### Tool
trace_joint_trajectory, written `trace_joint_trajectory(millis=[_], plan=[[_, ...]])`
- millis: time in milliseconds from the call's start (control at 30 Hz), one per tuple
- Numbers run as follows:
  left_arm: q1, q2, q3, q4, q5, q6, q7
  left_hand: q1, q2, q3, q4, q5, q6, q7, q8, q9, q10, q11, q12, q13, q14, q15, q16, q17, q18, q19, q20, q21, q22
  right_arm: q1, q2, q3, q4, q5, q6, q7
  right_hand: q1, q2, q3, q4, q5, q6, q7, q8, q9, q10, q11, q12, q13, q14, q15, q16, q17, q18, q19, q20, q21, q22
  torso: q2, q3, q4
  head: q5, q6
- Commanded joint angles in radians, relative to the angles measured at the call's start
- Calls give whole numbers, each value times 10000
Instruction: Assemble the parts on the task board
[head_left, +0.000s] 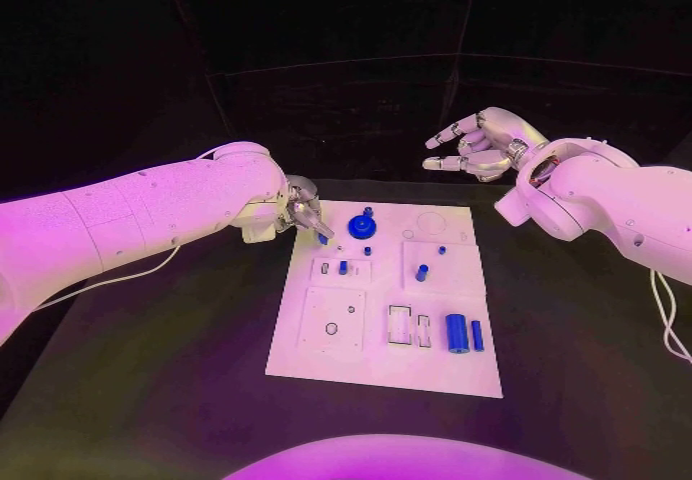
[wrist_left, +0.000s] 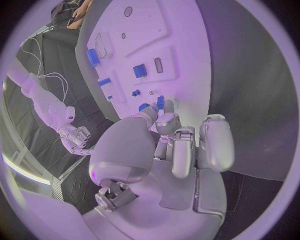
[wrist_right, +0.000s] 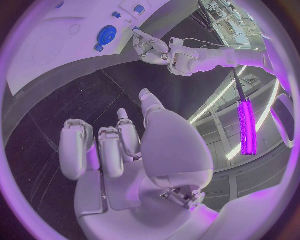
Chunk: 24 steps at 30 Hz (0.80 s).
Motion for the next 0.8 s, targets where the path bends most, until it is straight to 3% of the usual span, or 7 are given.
trace_joint_trajectory(millis=[33, 300, 800], plan=[[-47, -264, -7, 446, -124, -682, 369, -25, -195, 1197, -1096, -45, -54, -15, 63, 34, 28, -55, -23, -20, 1038, -54, 31, 2634, 92, -3, -55, 19, 6, 22, -18, 7, -13, -10, 65, 93, -4, 80, -69, -8, 51, -76, 25, 69, -16, -90, 6, -40, -16, 863, 95, -51, 1908, 55, -34, 38, -37, -15, 0, 1, -4, 25, -7], [-241, -731, -14, 1175, -370, -971, 483, -49, -360, 1349, -1213, -51, -46, -26, 74, 52, 50, -64, -25, -32, 1038, -60, 31, 2634, 86, 8, -59, 37, 39, 20, -24, 6, -34, -10, 71, 101, -7, 88, -75, -2, 52, -77, 25, 71, -16, -85, 6, -34, -9, 864, 95, -49, 1912, 55, -35, 38, -39, -17, 2, -14, -6, 62, -23], [-576, -954, -19, 1669, -917, -1248, 420, -65, -423, 1461, -1274, -48, -29, -31, 79, 59, 75, -68, -14, -24, 1038, -66, 31, 2634, 81, 18, -62, 53, 66, 17, -3, 5, -65, -10, 93, 119, -17, 108, -86, 13, 55, -79, 26, 74, -16, -88, 7, -36, -13, 864, 95, -50, 1912, 55, -34, 38, -39, -16, 13, -12, -15, 85, -44]])
